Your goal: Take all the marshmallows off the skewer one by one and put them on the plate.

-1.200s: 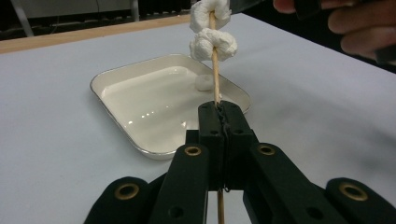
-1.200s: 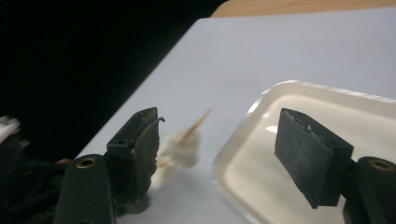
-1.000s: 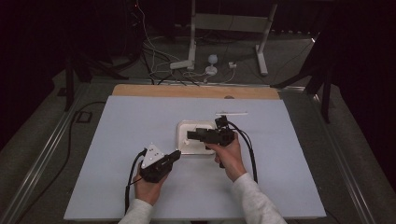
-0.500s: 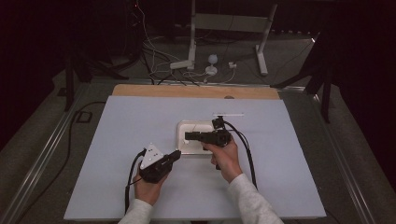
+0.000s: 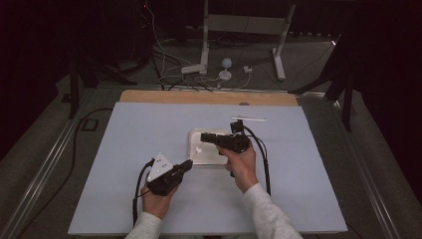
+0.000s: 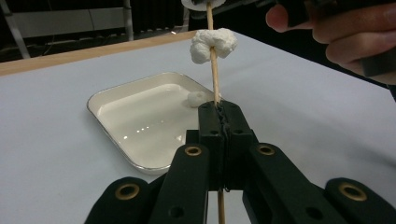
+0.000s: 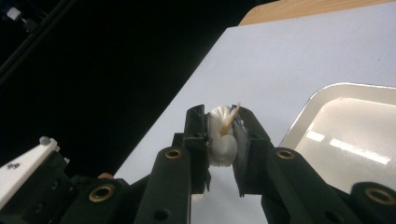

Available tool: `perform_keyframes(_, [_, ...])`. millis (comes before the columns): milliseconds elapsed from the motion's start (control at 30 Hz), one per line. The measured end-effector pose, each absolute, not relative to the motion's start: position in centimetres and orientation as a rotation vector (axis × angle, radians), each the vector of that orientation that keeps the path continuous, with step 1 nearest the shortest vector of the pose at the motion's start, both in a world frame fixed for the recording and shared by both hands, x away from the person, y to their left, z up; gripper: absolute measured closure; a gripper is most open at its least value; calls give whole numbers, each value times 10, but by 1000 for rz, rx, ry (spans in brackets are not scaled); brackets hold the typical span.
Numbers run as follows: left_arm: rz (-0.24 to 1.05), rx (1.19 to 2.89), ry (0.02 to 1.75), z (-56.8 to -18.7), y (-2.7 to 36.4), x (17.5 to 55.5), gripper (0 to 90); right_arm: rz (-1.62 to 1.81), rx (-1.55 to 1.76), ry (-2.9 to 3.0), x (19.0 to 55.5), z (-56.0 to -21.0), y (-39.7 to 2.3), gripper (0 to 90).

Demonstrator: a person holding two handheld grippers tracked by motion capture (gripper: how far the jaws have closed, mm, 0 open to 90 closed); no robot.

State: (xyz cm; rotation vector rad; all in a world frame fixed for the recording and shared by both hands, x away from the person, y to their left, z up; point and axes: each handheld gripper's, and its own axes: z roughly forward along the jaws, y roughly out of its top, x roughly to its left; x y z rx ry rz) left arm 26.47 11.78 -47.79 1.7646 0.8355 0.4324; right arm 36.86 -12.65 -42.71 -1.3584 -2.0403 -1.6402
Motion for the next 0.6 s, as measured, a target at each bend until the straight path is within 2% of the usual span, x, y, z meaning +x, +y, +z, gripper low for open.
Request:
perform_keyframes(233, [451,1788,817,-477,117,263,900,-1685,-1390,-2022,372,-421,-131,787])
perform_keyframes(367, [455,1837,824,-484,118,261,900,-1832,-1512,-1863,380,-409,-161,797])
perform_keyframes(600, [442,1808,844,-483,117,264,900,-1751,-1499,-2096,383,-403,-175,781])
